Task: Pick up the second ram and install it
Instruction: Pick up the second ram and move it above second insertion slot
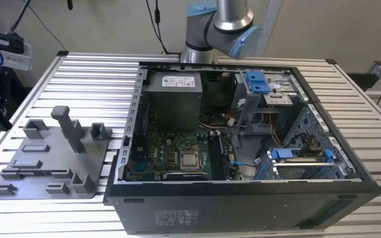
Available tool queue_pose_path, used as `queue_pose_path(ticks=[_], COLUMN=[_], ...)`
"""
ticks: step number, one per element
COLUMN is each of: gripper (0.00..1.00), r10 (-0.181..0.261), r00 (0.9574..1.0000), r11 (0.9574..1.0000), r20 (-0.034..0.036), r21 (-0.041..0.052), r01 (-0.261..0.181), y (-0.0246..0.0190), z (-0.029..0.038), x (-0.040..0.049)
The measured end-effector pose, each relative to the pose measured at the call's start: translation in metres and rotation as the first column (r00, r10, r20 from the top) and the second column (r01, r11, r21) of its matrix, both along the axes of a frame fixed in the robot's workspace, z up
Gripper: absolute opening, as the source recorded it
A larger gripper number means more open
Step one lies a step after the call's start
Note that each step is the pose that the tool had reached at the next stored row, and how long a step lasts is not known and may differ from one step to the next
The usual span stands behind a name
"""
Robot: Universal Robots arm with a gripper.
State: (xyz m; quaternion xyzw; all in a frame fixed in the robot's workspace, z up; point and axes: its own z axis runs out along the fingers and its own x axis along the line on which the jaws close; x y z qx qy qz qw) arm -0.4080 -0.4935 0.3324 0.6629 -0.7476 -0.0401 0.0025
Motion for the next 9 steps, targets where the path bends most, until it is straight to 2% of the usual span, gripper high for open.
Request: queue_pose_path(ticks=[6,7,8,9], gripper=[0.11,0.12,0.17,0.17], r10=[0.0,0.0,0.0,0.0], r00=[1.0,1.0,1.0,1.0], r11=[1.0,1.0,1.0,1.0], r20=[0.0001,0.0001,0.0001,0.0001], r21=[0.0002,0.0002,0.0002,0.0002], r01=[0.0,0.0,0.0,0.0], y=[0.0,0.0,0.0,0.0], z=[-0.0004,-0.0005,-0.0006,-0.0006], x=[0.0,0.0,0.0,0.0])
